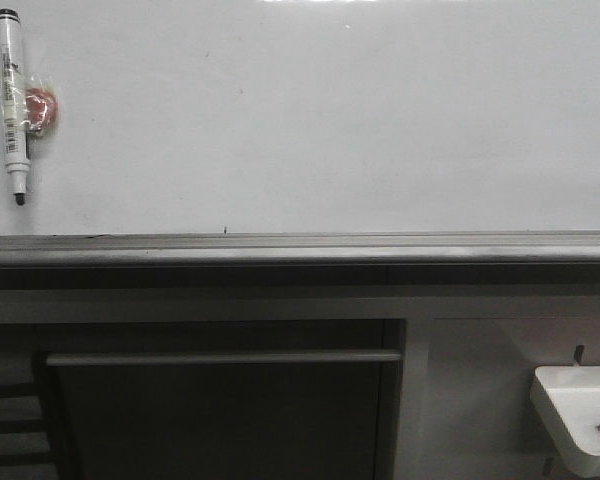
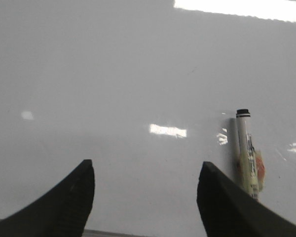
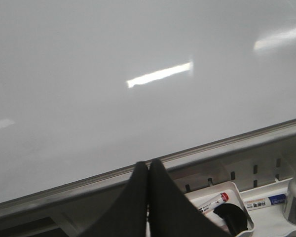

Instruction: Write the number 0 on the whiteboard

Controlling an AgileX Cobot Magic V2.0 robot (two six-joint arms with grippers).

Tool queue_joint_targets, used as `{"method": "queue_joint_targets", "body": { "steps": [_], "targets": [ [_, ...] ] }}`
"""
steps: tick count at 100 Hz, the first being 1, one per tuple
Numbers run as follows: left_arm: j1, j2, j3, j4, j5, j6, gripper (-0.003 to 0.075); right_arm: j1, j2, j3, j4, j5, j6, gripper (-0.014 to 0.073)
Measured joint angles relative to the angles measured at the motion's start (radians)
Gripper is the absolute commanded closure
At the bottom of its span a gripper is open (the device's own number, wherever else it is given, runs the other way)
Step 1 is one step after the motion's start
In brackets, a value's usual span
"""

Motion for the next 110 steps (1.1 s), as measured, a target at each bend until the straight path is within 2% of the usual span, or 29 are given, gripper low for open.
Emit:
{"method": "queue_joint_targets", "body": {
  "steps": [19,50,71,90,110],
  "targets": [
    [-0.045,0.162,0.000,0.037,-0.181,0.002,0.0281,0.051,0.000,0.037,0.000,-0.013,-0.012,0.0661],
    [-0.351,0.472,0.000,0.080,-0.405,0.004,0.0281,0.052,0.000,0.067,-0.002,-0.046,-0.014,0.0661],
    [-0.477,0.661,0.000,0.055,-0.516,-0.016,0.0281,0.052,0.000,0.069,-0.003,-0.061,-0.014,0.0661],
    [-0.537,0.803,0.000,-0.022,-0.627,-0.059,0.0282,0.052,0.000,0.069,-0.003,-0.064,-0.014,0.0661],
    [-0.545,0.910,-0.007,-0.044,-0.754,-0.093,0.0282,0.052,0.000,0.069,-0.003,-0.064,-0.014,0.0661]
  ]
}}
